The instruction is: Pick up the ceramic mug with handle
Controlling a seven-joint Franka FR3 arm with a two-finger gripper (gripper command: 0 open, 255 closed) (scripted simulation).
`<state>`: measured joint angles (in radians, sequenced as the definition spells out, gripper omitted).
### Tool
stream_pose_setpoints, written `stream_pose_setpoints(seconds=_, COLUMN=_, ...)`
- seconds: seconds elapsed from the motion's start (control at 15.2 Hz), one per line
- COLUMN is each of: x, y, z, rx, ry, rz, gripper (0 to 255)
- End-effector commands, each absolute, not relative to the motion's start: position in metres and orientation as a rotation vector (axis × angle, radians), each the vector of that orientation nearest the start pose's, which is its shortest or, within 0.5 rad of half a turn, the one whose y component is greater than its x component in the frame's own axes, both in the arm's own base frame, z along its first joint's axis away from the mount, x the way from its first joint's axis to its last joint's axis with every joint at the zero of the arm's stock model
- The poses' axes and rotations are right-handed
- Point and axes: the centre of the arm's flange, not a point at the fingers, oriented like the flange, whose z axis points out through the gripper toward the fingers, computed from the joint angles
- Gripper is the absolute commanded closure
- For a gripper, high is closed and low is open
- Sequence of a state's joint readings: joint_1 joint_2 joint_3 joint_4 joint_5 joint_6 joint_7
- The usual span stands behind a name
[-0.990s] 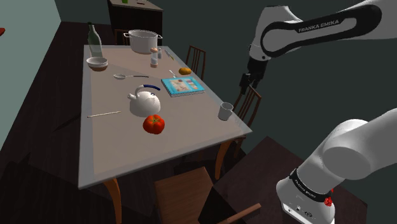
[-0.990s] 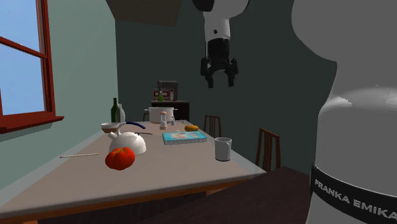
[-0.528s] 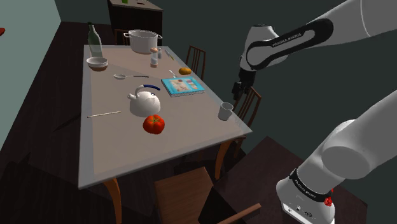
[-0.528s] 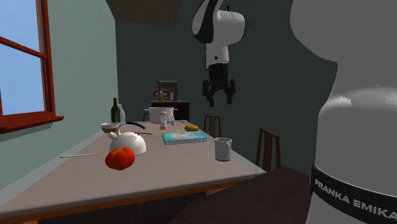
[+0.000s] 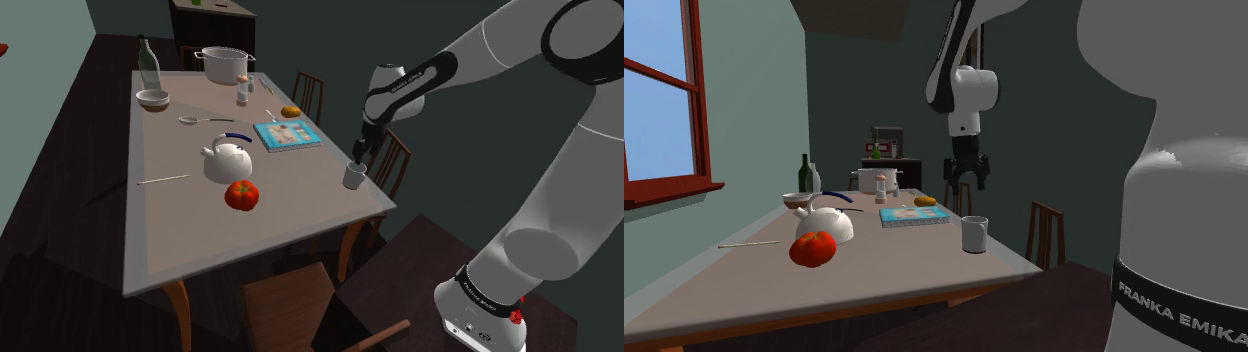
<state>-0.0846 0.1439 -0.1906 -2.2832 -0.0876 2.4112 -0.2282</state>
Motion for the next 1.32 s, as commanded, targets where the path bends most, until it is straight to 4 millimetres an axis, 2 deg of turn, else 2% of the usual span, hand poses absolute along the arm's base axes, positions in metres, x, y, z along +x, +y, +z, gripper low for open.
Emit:
stream_pose_setpoints(seconds=0.0, x=0.521, y=-0.151, z=0.267, rx=-3.219, ry=-0.045, rz=0.057, gripper=0)
stream_pose_setpoints(seconds=0.46, x=0.568, y=-0.181, z=0.199, rx=-3.213, ry=-0.081, rz=0.060, gripper=0)
stream_pose_setpoints(seconds=0.92, x=0.568, y=-0.181, z=0.162, rx=-3.213, ry=-0.081, rz=0.060, gripper=0)
stream_pose_setpoints(seconds=1.06, x=0.568, y=-0.181, z=0.159, rx=-3.213, ry=-0.081, rz=0.060, gripper=0)
stream_pose_setpoints(seconds=1.12, x=0.569, y=-0.182, z=0.159, rx=-3.213, ry=-0.081, rz=0.060, gripper=255)
stream_pose_setpoints(seconds=1.25, x=0.569, y=-0.181, z=0.159, rx=-3.213, ry=-0.080, rz=0.060, gripper=255)
